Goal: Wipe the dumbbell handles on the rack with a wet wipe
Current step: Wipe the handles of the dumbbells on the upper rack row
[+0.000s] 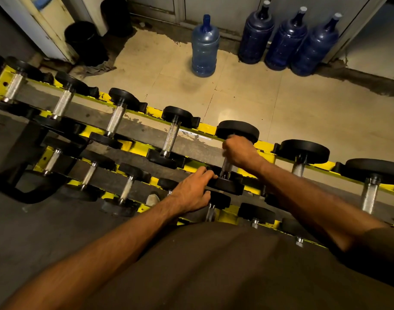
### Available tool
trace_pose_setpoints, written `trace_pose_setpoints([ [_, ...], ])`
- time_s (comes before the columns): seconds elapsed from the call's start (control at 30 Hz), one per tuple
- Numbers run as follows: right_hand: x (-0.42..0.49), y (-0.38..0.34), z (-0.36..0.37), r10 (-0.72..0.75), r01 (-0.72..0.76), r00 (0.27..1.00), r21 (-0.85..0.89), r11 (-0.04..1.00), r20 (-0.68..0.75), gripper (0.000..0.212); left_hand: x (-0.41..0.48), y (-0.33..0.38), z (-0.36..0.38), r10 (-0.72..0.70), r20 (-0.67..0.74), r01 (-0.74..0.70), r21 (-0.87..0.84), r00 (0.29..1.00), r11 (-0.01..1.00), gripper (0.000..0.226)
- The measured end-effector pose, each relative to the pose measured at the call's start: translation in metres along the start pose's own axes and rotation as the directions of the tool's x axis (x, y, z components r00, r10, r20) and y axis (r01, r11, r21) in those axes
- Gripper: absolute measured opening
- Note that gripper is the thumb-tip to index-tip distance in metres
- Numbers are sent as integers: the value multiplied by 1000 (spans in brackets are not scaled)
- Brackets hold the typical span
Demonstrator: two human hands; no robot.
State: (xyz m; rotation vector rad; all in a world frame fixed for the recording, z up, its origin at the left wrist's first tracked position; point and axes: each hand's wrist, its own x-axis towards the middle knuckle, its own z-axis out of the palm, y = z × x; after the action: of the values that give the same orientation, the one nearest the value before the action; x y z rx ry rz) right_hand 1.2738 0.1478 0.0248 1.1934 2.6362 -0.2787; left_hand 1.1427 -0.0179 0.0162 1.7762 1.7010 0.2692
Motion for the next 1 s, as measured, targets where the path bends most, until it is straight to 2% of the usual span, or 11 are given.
trace_pose_setpoints([
  [0.1,-32,8,23,211,-145,965,356,923,-156,12,0,-1,1,3,-13,-3,-11,1000,1000,45],
  [0.23,-59,-2,54,453,-290,890,707,646,-50,16,3,1,-2,5,-26,-6,-23,1000,1000,39],
  [0.33,-34,9,59,680,-328,732,899,289,48,8,3,1,-3,17,-21,-17,-20,1000,1000,40],
  [0.4,-14,14,55,745,-245,632,967,-71,215,9,3,0,-3,17,-15,-17,-21,1000,1000,41],
  [0.47,-8,15,53,712,-155,599,925,-346,366,7,3,-1,-2,17,-20,-18,-21,1000,1000,41],
  [0.5,-12,15,53,678,-182,606,902,-392,417,6,3,-1,-2,18,-25,-19,-22,1000,1000,40],
  [0.67,-41,29,64,397,-587,651,761,-277,647,13,3,-1,-2,18,-39,-19,-30,999,999,39],
  [0.73,-32,29,56,483,-516,654,810,-279,582,15,4,-1,-2,21,-45,-23,-37,999,999,37],
  [0.87,-7,19,46,710,-174,589,918,-355,387,19,5,-1,-4,24,-45,-26,-37,999,999,35],
  [0.93,-8,11,51,803,-172,560,976,-130,206,21,4,-1,-3,21,-50,-22,-36,999,999,35],
  [1.0,-20,2,56,762,-180,644,956,233,-64,22,4,-1,-2,19,-57,-21,-34,998,999,35],
])
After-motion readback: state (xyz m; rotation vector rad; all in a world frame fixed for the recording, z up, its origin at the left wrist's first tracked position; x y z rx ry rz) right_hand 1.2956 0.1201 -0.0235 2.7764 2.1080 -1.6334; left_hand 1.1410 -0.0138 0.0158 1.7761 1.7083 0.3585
